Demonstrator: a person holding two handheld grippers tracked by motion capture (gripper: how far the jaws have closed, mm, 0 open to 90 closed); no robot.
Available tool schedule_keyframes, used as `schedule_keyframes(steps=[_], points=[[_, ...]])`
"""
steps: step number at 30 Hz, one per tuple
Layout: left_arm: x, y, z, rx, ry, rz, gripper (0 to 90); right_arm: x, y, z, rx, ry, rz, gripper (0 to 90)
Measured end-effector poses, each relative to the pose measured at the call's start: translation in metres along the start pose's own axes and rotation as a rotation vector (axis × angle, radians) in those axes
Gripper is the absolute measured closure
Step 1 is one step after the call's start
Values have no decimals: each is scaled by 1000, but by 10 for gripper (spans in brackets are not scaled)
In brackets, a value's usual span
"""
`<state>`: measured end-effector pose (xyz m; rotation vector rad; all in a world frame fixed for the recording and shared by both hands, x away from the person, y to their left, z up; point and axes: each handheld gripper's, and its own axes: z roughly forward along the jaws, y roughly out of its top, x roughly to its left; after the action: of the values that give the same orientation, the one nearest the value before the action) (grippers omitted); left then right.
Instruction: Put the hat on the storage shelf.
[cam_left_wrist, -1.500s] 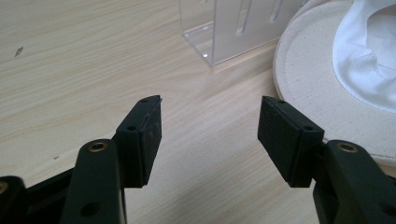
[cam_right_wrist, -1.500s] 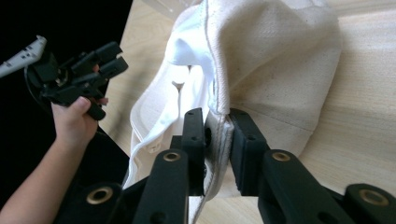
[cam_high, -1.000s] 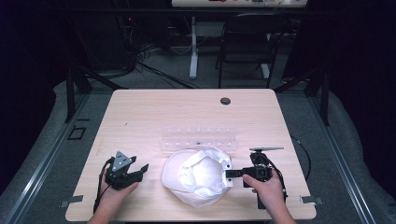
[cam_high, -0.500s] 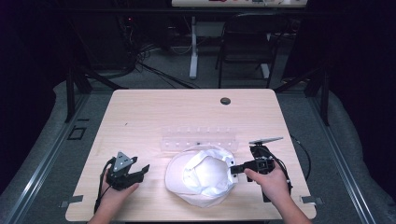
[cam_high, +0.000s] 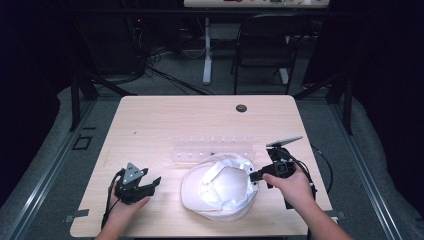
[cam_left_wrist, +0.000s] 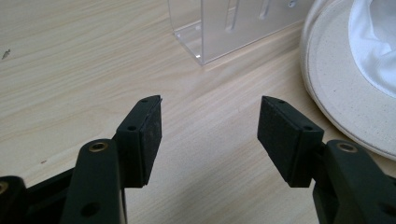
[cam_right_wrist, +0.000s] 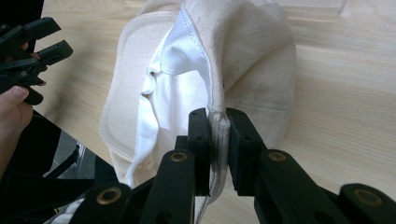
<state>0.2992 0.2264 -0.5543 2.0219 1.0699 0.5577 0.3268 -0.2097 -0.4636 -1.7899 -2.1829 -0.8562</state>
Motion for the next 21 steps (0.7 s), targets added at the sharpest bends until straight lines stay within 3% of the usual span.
schedule_keyframes(steps=[1,2,4,8,13,21], points=[[0,0,0,1,0,2,407,2,1,0,-14,-6,9,810],[0,0,0,1,-1,3,406,2,3,-4,8,-12,-17,811],[-1,0,0,1,-1,4,406,3,6,-7,8,-24,-24,812],[-1,0,1,0,-1,6,407,6,10,-11,-8,-49,2,815],[-2,0,1,4,-4,7,407,8,13,-17,23,-73,-25,816],[-3,0,1,5,-5,11,407,15,20,-31,25,-80,-27,819]])
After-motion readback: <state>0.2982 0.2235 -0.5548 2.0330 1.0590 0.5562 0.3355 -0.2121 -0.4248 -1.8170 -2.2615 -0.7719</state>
